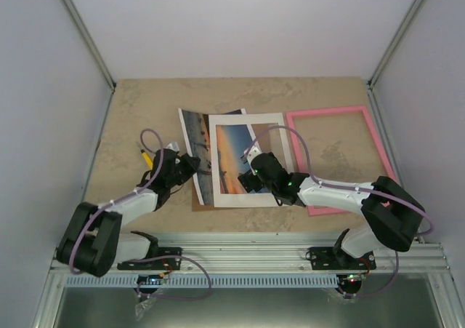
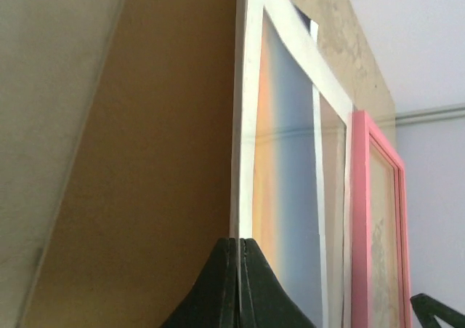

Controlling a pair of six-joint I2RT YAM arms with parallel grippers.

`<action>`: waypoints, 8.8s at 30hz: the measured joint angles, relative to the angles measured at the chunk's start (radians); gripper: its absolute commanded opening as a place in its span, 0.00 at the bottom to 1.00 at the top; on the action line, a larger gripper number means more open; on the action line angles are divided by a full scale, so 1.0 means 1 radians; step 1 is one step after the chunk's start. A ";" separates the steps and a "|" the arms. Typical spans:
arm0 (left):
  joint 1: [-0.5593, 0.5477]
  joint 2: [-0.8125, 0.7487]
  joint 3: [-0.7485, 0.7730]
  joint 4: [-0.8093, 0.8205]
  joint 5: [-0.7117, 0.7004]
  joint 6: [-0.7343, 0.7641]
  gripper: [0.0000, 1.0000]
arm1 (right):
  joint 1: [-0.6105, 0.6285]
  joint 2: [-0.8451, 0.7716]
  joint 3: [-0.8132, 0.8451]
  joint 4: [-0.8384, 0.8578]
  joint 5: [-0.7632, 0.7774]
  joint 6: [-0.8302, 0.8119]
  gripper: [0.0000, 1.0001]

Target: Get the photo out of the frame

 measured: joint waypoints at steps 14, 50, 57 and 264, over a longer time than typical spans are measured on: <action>0.000 -0.424 0.179 -0.629 -0.299 0.095 0.00 | 0.004 0.014 0.008 -0.003 0.000 0.000 0.98; 0.001 -0.630 0.350 -0.579 -0.417 0.031 0.00 | -0.216 -0.232 0.002 0.245 -0.716 0.610 0.98; 0.001 -0.632 0.196 -0.362 -0.364 -0.039 0.00 | -0.217 -0.170 -0.074 0.404 -0.816 0.840 0.98; 0.091 -0.624 0.101 -0.487 -0.159 0.169 0.99 | -0.597 -0.738 -0.076 -0.135 -0.229 0.198 0.98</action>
